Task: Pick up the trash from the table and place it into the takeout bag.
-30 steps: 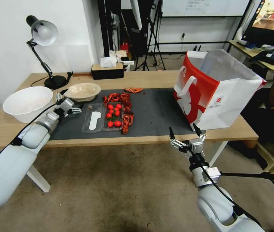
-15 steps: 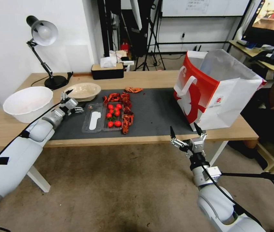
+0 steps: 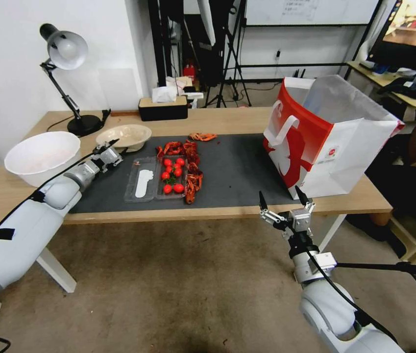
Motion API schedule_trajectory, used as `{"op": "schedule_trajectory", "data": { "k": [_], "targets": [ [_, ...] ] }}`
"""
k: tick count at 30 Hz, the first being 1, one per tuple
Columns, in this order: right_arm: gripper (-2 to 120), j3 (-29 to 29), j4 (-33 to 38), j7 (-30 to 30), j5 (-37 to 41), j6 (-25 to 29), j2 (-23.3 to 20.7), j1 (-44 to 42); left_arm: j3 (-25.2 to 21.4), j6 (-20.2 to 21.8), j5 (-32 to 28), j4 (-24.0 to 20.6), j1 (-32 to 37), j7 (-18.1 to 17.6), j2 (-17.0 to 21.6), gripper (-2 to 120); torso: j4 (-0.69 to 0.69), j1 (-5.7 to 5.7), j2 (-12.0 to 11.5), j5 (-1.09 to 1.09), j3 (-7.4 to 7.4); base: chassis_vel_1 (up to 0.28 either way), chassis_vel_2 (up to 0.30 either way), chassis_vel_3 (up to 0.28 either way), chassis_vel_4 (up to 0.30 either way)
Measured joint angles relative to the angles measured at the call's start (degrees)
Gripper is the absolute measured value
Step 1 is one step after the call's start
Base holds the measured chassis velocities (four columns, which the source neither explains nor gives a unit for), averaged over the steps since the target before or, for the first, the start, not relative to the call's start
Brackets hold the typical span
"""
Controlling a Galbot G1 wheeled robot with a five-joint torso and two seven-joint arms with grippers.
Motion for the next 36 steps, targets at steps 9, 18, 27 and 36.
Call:
{"op": "schedule_trajectory", "data": {
  "k": [9,18,27,36],
  "targets": [
    [99,0.1,0.0,0.0,0.0,0.1,-0.1,0.0,1.5,-0.7,0.0,0.4,-1.4,1.0,0.4,0,0.0,0.0,0.0,0.0,0.0,0.0,0.0,0.0,0.0],
    [99,0.1,0.1,0.0,0.0,0.1,-0.1,-0.1,3.0,-1.9,-3.5,-2.4,-3.9,1.0,0.4,0,0.0,0.0,0.0,0.0,0.0,0.0,0.0,0.0,0.0],
    [99,0.1,0.1,0.0,0.0,0.1,0.0,0.2,8.6,2.5,-16.0,-15.2,-9.8,-0.9,0.8,0,-0.02,0.0,0.0,0.04,0.0,0.0,0.0,0.0,0.0],
    [99,0.2,0.0,0.0,-0.1,0.0,0.1,0.0,18.7,7.1,-33.5,-24.6,-20.3,-5.2,-2.5,0,-0.01,0.0,0.0,0.03,0.0,0.0,0.0,0.0,0.0]
  ]
}}
